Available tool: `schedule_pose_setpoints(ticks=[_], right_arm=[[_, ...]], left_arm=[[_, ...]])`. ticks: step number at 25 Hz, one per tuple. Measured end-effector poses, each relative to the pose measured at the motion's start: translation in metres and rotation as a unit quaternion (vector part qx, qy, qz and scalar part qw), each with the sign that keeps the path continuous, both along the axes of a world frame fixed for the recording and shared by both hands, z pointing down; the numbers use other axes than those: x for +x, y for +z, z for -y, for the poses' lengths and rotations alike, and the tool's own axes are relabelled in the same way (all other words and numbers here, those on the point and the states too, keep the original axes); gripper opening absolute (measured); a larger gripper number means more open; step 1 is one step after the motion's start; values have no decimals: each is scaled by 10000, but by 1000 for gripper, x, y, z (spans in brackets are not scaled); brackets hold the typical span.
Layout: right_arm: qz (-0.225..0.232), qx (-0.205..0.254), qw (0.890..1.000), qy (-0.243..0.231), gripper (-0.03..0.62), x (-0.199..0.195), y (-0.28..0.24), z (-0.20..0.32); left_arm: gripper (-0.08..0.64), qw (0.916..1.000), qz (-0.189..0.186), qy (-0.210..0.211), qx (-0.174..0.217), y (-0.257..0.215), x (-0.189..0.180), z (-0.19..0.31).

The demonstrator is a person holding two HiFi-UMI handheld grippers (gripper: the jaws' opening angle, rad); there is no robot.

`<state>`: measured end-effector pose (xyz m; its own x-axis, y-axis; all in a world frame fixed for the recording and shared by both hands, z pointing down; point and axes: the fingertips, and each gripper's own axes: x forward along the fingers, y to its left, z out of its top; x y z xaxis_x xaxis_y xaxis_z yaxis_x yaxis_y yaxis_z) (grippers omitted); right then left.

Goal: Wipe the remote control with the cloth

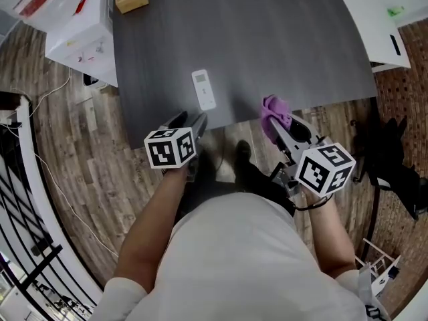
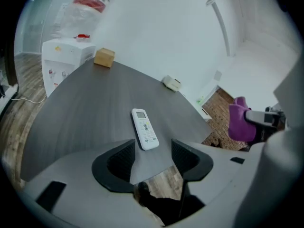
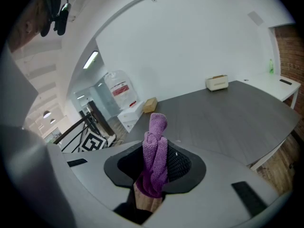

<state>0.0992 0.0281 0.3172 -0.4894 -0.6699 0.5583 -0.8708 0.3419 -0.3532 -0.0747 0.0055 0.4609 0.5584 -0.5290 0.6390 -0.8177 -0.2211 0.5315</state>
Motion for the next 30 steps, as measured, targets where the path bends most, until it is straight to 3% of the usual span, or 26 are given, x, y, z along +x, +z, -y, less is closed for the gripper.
schedule_pose_setpoints(ticks=[8, 10, 12, 15, 18, 22, 27, 30], right_arm=[[-197, -382, 9968, -670, 103, -13, 46, 42], [-508, -450, 9921, -1058, 103, -21, 63, 56], [-1053, -424, 9803, -1614, 103, -33, 82, 72], [-2013, -43, 9453, -2567, 103, -62, 104, 99], [-2695, 503, 8985, -3427, 103, -100, 118, 121], [-3322, 1075, 8431, -4090, 103, -137, 129, 133], [-3725, 1387, 8013, -4471, 103, -166, 145, 144], [-3895, 1281, 7890, -4575, 103, -170, 164, 142]], left_arm=[[221, 9991, 372, 38, -223, 21, 14, 14], [224, 9979, 605, 181, -155, 25, 18, 15], [225, 9942, 969, 461, -22, 31, 22, 14], [225, 9854, 1501, 791, 150, 43, 25, 9], [224, 9765, 1919, 945, 261, 49, 24, 10], [222, 9693, 2154, 1126, 379, 55, 26, 11], [205, 9650, 2217, 1299, 528, 59, 24, 20], [173, 9624, 2151, 1534, 634, 60, 29, 21]])
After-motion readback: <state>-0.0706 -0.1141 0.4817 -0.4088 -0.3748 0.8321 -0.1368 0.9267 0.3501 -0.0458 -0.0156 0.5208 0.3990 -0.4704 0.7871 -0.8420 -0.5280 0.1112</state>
